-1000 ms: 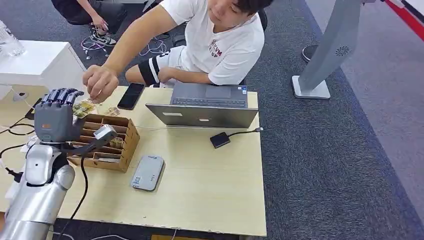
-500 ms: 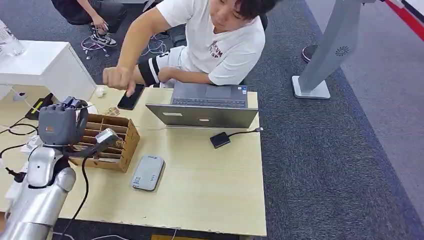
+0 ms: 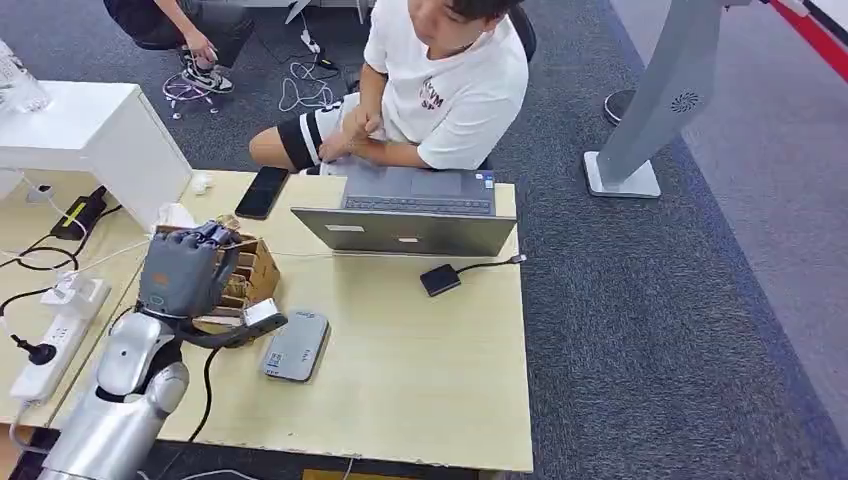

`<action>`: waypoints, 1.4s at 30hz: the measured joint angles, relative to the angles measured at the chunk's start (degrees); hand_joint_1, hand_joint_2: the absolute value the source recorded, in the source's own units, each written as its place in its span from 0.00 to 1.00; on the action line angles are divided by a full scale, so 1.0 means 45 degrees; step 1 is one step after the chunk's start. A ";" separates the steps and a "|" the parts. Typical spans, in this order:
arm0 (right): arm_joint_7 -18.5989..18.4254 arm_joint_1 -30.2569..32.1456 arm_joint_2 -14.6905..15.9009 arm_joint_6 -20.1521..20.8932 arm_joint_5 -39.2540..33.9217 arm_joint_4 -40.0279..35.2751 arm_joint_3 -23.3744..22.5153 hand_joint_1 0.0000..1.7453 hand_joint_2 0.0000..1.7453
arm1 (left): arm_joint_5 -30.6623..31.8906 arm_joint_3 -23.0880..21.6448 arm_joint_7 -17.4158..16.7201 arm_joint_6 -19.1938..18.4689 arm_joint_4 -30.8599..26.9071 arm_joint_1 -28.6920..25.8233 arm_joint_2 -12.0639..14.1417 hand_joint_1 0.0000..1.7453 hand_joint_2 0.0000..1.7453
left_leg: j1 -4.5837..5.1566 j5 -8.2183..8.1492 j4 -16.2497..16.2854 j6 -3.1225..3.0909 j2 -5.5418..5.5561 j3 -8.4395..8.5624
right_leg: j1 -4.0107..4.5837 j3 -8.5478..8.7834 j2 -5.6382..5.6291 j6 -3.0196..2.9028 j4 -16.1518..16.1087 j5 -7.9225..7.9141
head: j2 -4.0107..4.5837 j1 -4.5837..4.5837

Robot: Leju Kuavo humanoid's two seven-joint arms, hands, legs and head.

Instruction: Pass the card to the sensor for recognition and then transmit it.

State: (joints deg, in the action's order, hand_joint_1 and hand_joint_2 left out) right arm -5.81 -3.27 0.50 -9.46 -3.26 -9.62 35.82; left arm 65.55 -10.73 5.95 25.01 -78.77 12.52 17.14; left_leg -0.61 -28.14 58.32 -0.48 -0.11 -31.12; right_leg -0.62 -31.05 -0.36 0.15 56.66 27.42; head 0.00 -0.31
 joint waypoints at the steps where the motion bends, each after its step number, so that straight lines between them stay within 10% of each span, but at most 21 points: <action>1: 0.0000 0.0001 0.0000 -0.0024 -0.0010 0.0005 0.0000 0.00 0.00 | 0.0064 -0.0143 -0.0074 -0.0137 -0.0118 -0.0017 -0.0015 1.00 1.00 | 0.0000 0.0000 0.0000 0.0000 0.0000 0.0000 | 0.0000 0.0000 0.0000 0.0000 0.0000 0.0000 | 0.0000 0.0000; 19: -0.0083 0.0001 0.0000 -0.0053 -0.0408 0.0044 -0.0019 0.00 0.00 | 0.0331 -0.2045 -0.1462 -0.3836 -0.0380 0.0136 0.0243 1.00 1.00 | -0.0001 0.0003 0.0000 0.0001 -0.0001 -0.0005 | 0.0001 -0.0009 -0.0001 -0.0005 0.0001 -0.0005 | 0.0000 0.0000; 42: -0.0272 0.0006 0.0000 -0.0180 -0.0408 0.0078 -0.0024 0.00 0.00 | 0.0049 -0.3936 -0.1560 -0.5519 0.1243 0.0807 0.0850 1.00 1.00 | -0.0001 0.0009 0.0000 0.0000 -0.0001 -0.0018 | 0.0002 -0.0020 -0.0001 -0.0005 0.0003 -0.0007 | 0.0000 0.0000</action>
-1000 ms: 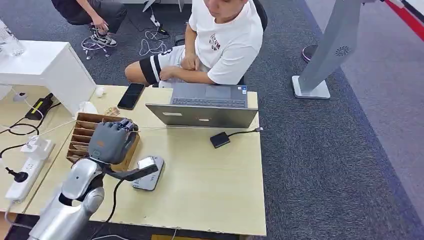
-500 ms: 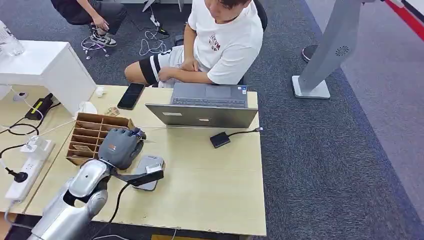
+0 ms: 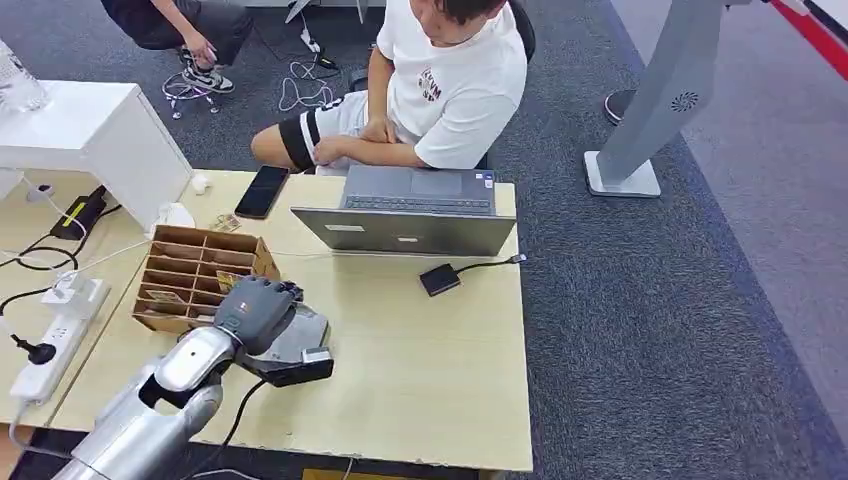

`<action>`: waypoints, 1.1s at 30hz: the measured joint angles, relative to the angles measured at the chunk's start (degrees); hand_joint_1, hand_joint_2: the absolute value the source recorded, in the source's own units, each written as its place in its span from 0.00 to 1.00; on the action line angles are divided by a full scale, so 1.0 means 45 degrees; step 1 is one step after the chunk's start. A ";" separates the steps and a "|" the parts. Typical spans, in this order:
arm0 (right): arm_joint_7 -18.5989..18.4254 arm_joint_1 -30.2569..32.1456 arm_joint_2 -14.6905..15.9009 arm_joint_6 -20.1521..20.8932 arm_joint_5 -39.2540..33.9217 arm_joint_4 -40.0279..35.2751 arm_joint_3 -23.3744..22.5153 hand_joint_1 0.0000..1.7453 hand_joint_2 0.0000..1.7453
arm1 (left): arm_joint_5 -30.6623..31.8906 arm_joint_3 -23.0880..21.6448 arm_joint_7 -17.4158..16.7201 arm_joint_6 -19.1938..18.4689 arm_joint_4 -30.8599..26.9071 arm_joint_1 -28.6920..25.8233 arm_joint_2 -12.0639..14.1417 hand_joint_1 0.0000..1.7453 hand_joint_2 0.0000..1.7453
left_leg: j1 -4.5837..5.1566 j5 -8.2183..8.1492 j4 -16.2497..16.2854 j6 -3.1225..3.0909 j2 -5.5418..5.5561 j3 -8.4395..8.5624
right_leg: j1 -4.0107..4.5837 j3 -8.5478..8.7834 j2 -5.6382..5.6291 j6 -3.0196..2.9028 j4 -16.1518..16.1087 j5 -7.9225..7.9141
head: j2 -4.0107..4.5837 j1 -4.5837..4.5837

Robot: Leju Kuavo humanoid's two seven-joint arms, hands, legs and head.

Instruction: Pass the card to the sensor for recognition and then transmit it.

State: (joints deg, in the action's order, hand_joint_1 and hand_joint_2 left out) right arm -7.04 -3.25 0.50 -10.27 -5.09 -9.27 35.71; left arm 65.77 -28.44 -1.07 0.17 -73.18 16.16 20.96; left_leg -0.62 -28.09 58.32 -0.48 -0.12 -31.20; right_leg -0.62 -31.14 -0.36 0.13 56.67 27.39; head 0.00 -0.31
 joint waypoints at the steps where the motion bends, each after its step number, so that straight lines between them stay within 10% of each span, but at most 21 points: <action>1: -0.0020 -0.0001 0.0000 -0.0005 0.0000 0.0005 0.0000 0.00 0.00 | -0.0067 -0.0063 -0.0015 -0.0072 0.0092 0.0017 0.0044 1.00 1.00 | 0.0000 0.0000 0.0000 0.0000 -0.0001 0.0000 | 0.0000 -0.0001 -0.0001 0.0000 0.0000 0.0000 | 0.0000 0.0000; 33: -0.0160 0.0001 0.0000 0.0000 0.0039 0.0039 0.0024 0.00 0.00 | -0.1433 -0.1530 0.0102 -0.1441 0.1320 0.0969 0.0918 1.00 1.00 | 0.0000 0.0021 -0.0001 0.0028 0.0015 0.0029 | -0.0001 0.0027 0.0009 -0.0003 0.0019 -0.0005 | 0.0000 0.0000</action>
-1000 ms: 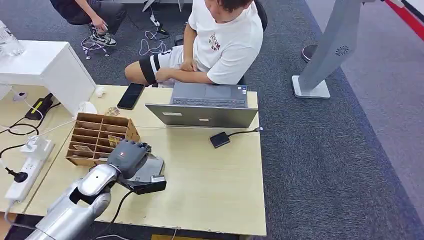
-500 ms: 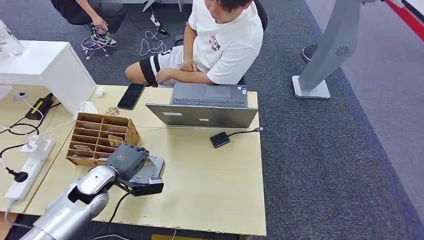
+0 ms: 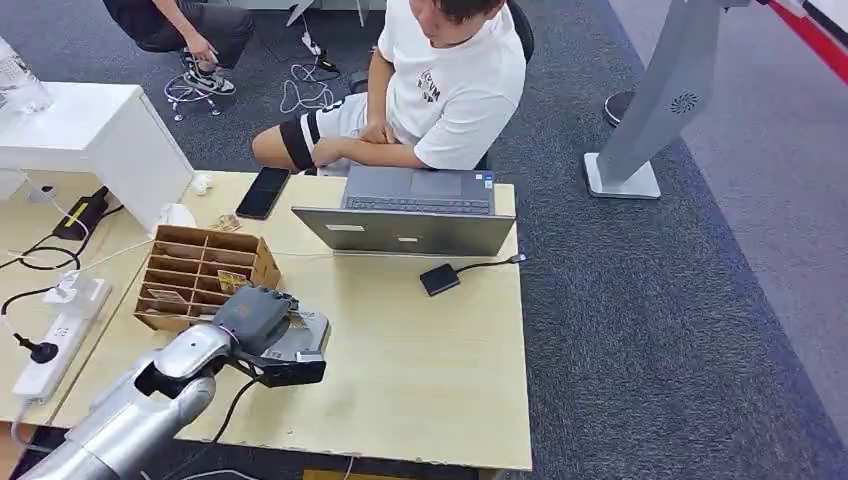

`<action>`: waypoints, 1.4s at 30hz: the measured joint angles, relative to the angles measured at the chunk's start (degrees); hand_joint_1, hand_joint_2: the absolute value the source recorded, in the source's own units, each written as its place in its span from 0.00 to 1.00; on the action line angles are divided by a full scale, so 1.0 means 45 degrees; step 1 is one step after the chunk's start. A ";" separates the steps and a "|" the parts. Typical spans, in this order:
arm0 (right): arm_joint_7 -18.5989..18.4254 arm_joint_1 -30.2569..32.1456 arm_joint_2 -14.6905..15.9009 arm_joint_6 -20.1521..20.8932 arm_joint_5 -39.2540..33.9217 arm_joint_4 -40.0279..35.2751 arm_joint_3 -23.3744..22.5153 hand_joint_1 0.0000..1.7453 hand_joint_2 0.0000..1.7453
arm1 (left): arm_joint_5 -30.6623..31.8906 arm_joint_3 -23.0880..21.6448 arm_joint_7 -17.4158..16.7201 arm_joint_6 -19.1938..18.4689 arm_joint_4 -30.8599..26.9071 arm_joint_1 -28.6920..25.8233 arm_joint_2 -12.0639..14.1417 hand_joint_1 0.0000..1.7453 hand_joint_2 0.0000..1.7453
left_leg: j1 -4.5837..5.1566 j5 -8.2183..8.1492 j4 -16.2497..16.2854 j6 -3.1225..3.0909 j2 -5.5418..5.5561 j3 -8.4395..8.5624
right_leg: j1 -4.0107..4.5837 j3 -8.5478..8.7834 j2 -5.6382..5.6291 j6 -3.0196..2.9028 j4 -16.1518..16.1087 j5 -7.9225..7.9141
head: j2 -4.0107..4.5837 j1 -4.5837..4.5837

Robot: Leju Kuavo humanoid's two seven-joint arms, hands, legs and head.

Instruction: Pass the card to the sensor for recognition and then transmit it.

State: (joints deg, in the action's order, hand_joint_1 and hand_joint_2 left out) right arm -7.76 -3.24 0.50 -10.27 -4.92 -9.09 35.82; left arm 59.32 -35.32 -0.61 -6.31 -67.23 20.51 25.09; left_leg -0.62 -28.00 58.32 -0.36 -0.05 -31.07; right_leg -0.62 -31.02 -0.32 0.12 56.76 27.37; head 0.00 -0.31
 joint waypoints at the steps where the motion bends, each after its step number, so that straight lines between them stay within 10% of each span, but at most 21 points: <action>1: 0.0000 0.0000 0.0000 0.0005 0.0000 0.0000 0.0000 0.00 0.00 | 0.0049 -0.0010 0.0000 0.0360 0.0020 -0.0008 -0.0005 1.00 1.00 | 0.0000 0.0001 0.0000 0.0001 -0.0001 0.0001 | 0.0000 -0.0002 -0.0001 -0.0003 0.0001 -0.0002 | 0.0000 0.0000; 18: 0.0204 0.0001 -0.0005 -0.0005 0.0219 0.0000 0.0107 0.00 0.00 | 0.2419 0.1968 -0.0627 0.5629 -0.3264 0.0355 -0.0631 1.00 1.00 | -0.0001 0.0053 0.0002 -0.0001 -0.0003 -0.0087 | 0.0001 -0.0091 -0.0005 -0.0005 0.0003 -0.0057 | 0.0000 0.0000; 29: 0.0059 -0.0039 -0.0034 0.0218 0.0491 -0.0004 0.0427 0.00 0.00 | 0.3774 0.3467 -0.0889 0.7042 -0.2998 0.1124 -0.0603 1.00 1.00 | -0.0004 0.0062 0.0002 0.0009 0.0000 -0.0094 | 0.0003 -0.0096 -0.0002 -0.0007 0.0011 -0.0059 | 0.0000 -0.0004; 42: -0.0141 -0.0083 -0.0107 0.0427 0.0700 0.0000 0.0767 0.00 0.00 | 0.4420 0.4192 -0.0758 0.6872 -0.0486 0.2665 -0.0044 1.00 1.00 | -0.0003 0.0077 0.0002 0.0022 -0.0001 -0.0106 | 0.0002 -0.0115 -0.0004 -0.0012 0.0022 -0.0066 | 0.0000 0.0000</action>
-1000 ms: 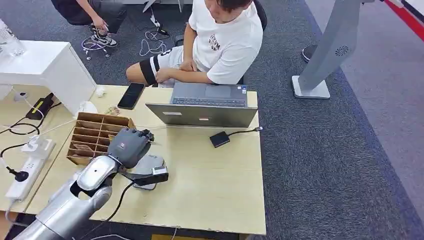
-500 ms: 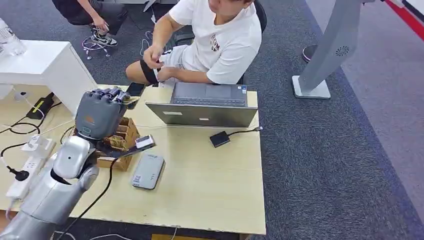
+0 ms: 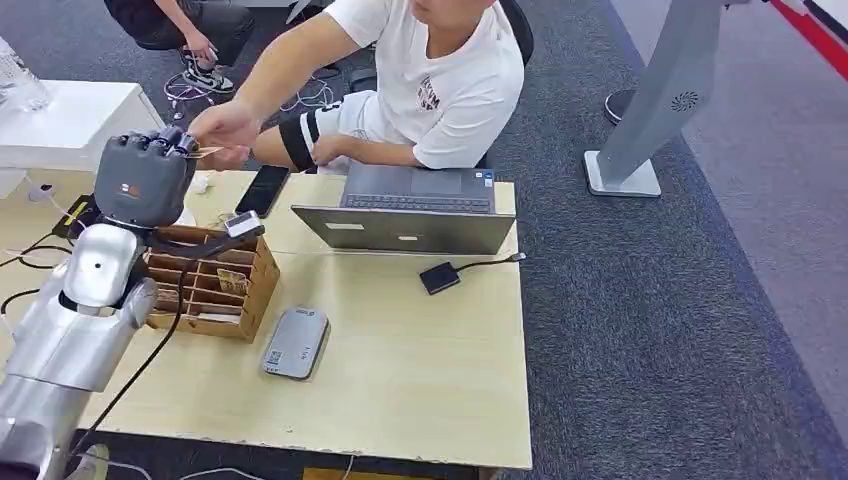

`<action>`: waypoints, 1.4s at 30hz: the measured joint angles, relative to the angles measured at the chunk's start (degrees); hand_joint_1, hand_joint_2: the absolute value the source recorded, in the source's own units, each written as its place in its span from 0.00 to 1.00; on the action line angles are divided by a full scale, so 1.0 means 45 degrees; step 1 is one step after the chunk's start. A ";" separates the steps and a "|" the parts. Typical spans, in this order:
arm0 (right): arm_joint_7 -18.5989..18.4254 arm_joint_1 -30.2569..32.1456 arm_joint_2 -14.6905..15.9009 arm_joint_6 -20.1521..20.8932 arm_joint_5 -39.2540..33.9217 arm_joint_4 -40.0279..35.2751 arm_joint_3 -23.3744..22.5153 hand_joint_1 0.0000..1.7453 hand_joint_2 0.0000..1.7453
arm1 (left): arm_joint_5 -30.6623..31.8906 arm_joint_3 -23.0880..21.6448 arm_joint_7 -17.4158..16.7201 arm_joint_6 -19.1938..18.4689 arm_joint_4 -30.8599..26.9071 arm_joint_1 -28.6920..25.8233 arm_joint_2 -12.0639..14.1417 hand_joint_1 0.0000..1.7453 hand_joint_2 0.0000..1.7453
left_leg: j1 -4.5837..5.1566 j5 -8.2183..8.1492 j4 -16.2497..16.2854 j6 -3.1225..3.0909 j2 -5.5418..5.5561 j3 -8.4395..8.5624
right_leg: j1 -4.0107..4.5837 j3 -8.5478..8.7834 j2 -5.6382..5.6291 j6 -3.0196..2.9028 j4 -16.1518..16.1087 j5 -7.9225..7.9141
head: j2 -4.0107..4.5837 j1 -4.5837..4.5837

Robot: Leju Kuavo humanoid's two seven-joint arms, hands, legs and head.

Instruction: Pass the card to the sensor for recognition and then transmit it.

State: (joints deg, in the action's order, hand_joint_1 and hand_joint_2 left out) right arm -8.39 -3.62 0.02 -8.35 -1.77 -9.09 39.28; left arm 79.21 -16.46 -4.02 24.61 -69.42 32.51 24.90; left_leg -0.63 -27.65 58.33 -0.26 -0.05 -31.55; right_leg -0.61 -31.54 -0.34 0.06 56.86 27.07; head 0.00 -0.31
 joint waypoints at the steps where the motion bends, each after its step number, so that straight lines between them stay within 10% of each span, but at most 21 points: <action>1: -0.0004 0.0000 -0.0004 0.0000 0.0004 0.0000 0.0010 0.00 0.00 | 0.0000 0.0000 0.0000 -0.0005 0.0068 0.0004 0.0000 1.00 1.00 | 0.0000 0.0000 0.0000 0.0000 0.0000 -0.0001 | 0.0000 -0.0002 0.0000 0.0000 0.0000 0.0000 | 0.0000 0.0000; 5: -0.0010 -0.0003 -0.0019 -0.0019 0.0000 0.0000 0.0087 0.00 0.00 | 0.0039 0.0000 -0.0005 0.0024 0.0268 0.0013 0.0000 1.00 1.00 | 0.0000 0.0000 0.0000 0.0000 0.0001 -0.0003 | 0.0000 -0.0002 0.0001 0.0000 -0.0001 0.0000 | 0.0000 -0.0005; 6: -0.0015 -0.0003 -0.0019 -0.0019 0.0000 0.0000 0.0092 0.00 0.00 | 0.0044 0.0000 -0.0010 0.0029 0.0311 0.0012 0.0000 0.00 1.00 | 0.0000 0.0000 0.0000 0.0000 0.0001 -0.0003 | 0.0000 -0.0002 0.0001 0.0000 0.0000 0.0000 | 0.0000 0.0000; 19: -0.0117 -0.0003 -0.0039 -0.0019 -0.0034 0.0000 0.0102 0.00 0.00 | 0.0195 0.0015 -0.0224 0.0543 0.0317 -0.0332 -0.0160 0.00 1.00 | 0.0001 0.0002 0.0000 0.0003 0.0001 -0.0006 | -0.0001 -0.0003 0.0001 0.0000 0.0000 -0.0002 | 0.0000 -0.0004; 28: -0.0107 0.0020 -0.0146 -0.0253 -0.0462 0.0000 0.0073 0.00 0.00 | -0.0632 0.0379 0.0131 0.1204 -0.2596 -0.3584 -0.0389 0.00 1.00 | 0.0005 -0.0012 -0.0002 -0.0002 -0.0026 -0.0012 | -0.0011 -0.0016 -0.0025 0.0001 -0.0004 0.0001 | 0.0000 0.0005; 42: -0.0107 0.0162 -0.0243 -0.0379 -0.0734 0.0000 -0.0156 0.00 0.00 | -0.3113 0.1594 0.0461 -0.1483 -0.5435 -0.7999 -0.0316 0.00 1.00 | 0.0001 -0.0011 -0.0002 -0.0008 -0.0015 -0.0039 | -0.0016 -0.0043 -0.0011 0.0004 -0.0002 0.0006 | 0.0000 0.0000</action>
State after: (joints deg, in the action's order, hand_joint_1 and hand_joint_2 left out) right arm -8.87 -2.89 -1.07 -10.05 -5.07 -9.09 38.58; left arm 65.20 -9.29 -1.95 17.94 -93.88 -3.49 23.47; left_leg -0.63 -27.70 58.32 -0.29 -0.12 -31.73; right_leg -0.68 -31.73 -0.38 0.08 56.85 27.10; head 0.00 -0.31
